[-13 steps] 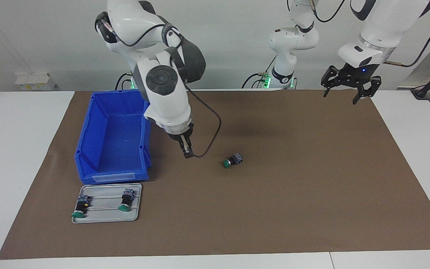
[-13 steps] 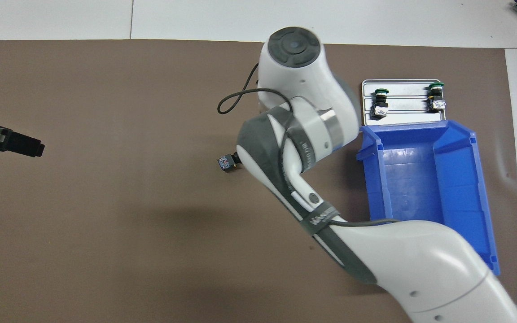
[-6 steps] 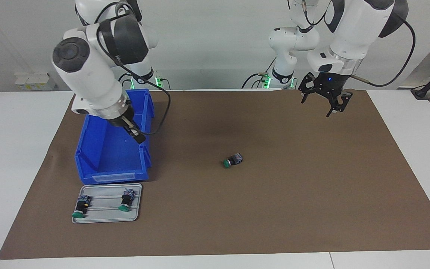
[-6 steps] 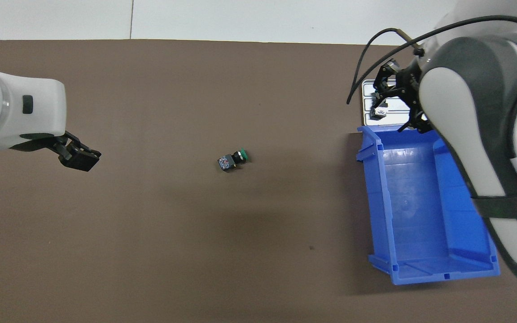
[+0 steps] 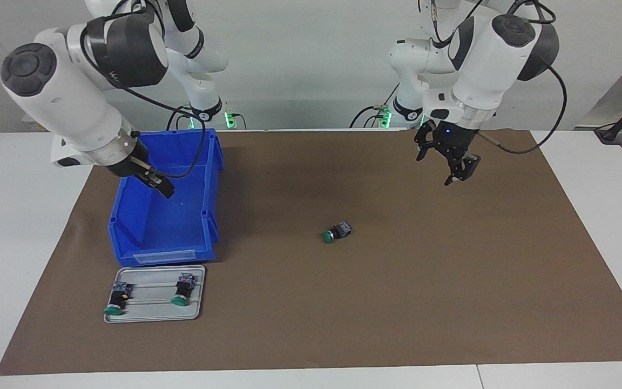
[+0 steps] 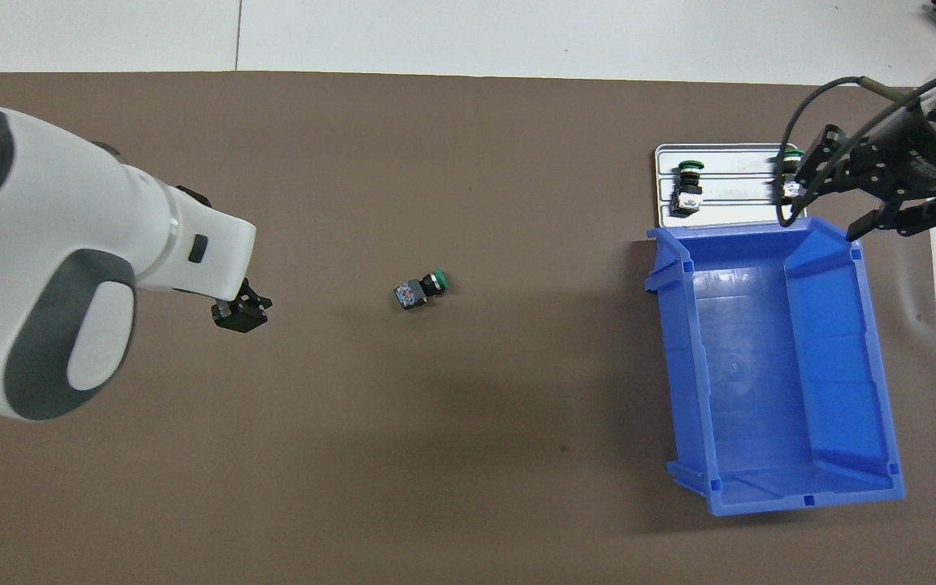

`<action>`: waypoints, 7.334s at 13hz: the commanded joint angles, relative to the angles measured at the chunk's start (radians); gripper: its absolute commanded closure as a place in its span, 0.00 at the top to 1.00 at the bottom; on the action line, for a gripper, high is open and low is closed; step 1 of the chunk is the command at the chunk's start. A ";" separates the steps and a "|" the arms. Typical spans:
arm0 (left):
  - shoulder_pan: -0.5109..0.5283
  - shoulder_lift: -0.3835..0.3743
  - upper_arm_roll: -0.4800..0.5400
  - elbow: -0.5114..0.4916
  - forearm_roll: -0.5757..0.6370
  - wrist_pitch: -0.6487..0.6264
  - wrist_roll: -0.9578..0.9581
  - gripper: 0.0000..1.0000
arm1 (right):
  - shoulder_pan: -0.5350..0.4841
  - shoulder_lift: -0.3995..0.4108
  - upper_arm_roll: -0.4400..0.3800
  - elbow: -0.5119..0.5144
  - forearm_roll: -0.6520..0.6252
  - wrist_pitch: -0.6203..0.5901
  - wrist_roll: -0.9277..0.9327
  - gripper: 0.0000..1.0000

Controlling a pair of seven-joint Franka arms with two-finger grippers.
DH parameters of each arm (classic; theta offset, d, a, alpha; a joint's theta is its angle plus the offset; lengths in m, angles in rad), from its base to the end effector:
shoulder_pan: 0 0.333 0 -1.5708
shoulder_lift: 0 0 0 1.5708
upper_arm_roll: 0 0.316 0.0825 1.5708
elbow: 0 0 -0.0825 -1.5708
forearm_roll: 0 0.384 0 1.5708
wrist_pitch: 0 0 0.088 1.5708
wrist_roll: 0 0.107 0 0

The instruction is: Place and press button with both arms

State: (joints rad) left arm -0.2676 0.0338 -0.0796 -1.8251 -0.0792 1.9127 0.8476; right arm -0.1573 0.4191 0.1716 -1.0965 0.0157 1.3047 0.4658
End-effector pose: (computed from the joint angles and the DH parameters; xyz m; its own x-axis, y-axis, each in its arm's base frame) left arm 0.5422 -0.2016 0.5142 0.3889 -0.9165 0.0938 -0.9210 -0.3895 0.0124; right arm 0.6452 -0.0148 0.5717 0.8750 -0.4314 -0.2198 -0.4391 -0.8983 0.0152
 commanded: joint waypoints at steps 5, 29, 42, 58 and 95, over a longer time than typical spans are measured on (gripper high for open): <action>-0.146 0.093 0.017 -0.097 -0.080 0.254 0.038 0.96 | -0.050 -0.231 -0.047 -0.393 0.006 0.222 -0.404 0.66; -0.274 0.419 0.021 -0.023 -0.079 0.592 -0.191 0.88 | 0.209 -0.502 -0.299 -0.606 0.009 0.312 -0.446 0.85; -0.280 0.416 0.026 0.104 -0.057 0.491 -0.267 0.00 | 0.216 -0.528 -0.278 -0.648 -0.060 0.307 -0.403 1.00; 0.208 0.124 0.023 -0.095 -0.704 0.199 0.420 0.00 | 0.216 -0.528 -0.276 -0.648 -0.060 0.307 -0.401 1.00; -0.022 0.170 0.021 -0.626 -2.156 0.198 1.805 0.00 | 0.216 -0.528 -0.277 -0.648 -0.060 0.307 -0.401 1.00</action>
State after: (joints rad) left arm -0.2710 0.2258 -0.0757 -2.4244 -2.2092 2.1273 2.6212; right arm 0.0583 -0.0847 -0.1064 -1.7159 -0.0349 1.5931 0.0498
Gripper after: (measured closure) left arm 0.674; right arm 0.000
